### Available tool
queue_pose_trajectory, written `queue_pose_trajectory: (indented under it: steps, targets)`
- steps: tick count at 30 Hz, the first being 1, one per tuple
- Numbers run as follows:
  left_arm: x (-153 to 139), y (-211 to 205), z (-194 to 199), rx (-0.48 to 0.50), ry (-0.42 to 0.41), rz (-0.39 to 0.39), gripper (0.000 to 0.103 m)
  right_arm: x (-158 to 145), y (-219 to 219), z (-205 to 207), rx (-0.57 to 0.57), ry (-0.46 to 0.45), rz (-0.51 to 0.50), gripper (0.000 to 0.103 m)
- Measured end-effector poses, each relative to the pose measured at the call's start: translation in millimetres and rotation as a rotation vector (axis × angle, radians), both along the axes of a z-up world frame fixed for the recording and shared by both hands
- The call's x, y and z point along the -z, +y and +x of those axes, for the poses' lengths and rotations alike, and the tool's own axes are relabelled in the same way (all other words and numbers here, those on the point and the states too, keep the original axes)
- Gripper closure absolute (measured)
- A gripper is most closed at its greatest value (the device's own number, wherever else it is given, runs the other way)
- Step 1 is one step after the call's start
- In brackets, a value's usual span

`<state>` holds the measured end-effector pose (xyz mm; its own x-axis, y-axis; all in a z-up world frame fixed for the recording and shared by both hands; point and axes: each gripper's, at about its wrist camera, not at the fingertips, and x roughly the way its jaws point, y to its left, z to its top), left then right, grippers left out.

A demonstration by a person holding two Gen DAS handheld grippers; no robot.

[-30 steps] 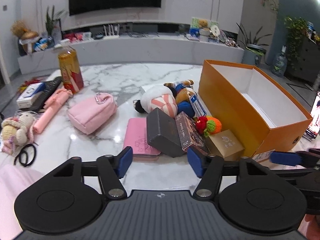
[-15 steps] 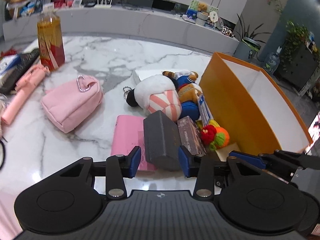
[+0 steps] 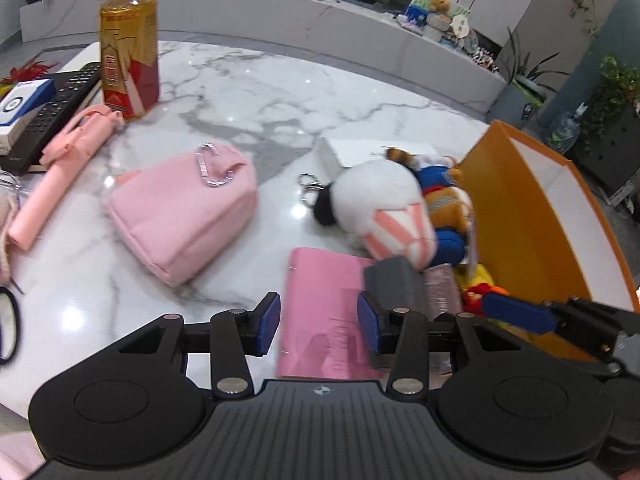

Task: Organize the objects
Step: 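Grasp the dark grey book with the right tool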

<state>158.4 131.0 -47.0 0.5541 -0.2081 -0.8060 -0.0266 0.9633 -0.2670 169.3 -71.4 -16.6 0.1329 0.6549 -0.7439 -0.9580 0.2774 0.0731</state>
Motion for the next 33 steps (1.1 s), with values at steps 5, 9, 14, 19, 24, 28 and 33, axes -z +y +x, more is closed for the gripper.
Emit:
queue_pose_trajectory:
  steps: [5,9,14,19,24,28,33]
  targets:
    - [7.4,13.2,6.9,-0.051,0.038,-0.002,0.054,3.8,16.7,-8.7,-0.014,0.026,-0.020,0.050]
    - [20.9,14.4,14.9,-0.039,0.078,-0.034,0.054,13.2,26.7,-18.4,-0.013,0.025,-0.051,0.036]
    - [39.0,6.4,23.1,-0.028,0.136,-0.059,0.054,25.6,34.4,-33.8,-0.041,-0.073,-0.101,0.036]
    - [42.5,0.7,26.3,-0.018,0.145,-0.060,0.050,29.1,32.7,-36.9,-0.058,-0.100,-0.102,0.043]
    - [46.0,0.2,30.0,-0.018,0.168,-0.057,0.037,18.2,22.7,-32.6,-0.044,-0.092,-0.082,0.056]
    - [45.1,-5.0,33.1,-0.017,0.176,-0.029,0.031,11.1,8.9,-11.2,0.025,0.011,-0.062,0.062]
    - [46.5,-21.4,33.7,0.008,0.178,0.034,0.014,7.3,-2.5,14.4,0.091,0.088,-0.042,0.065]
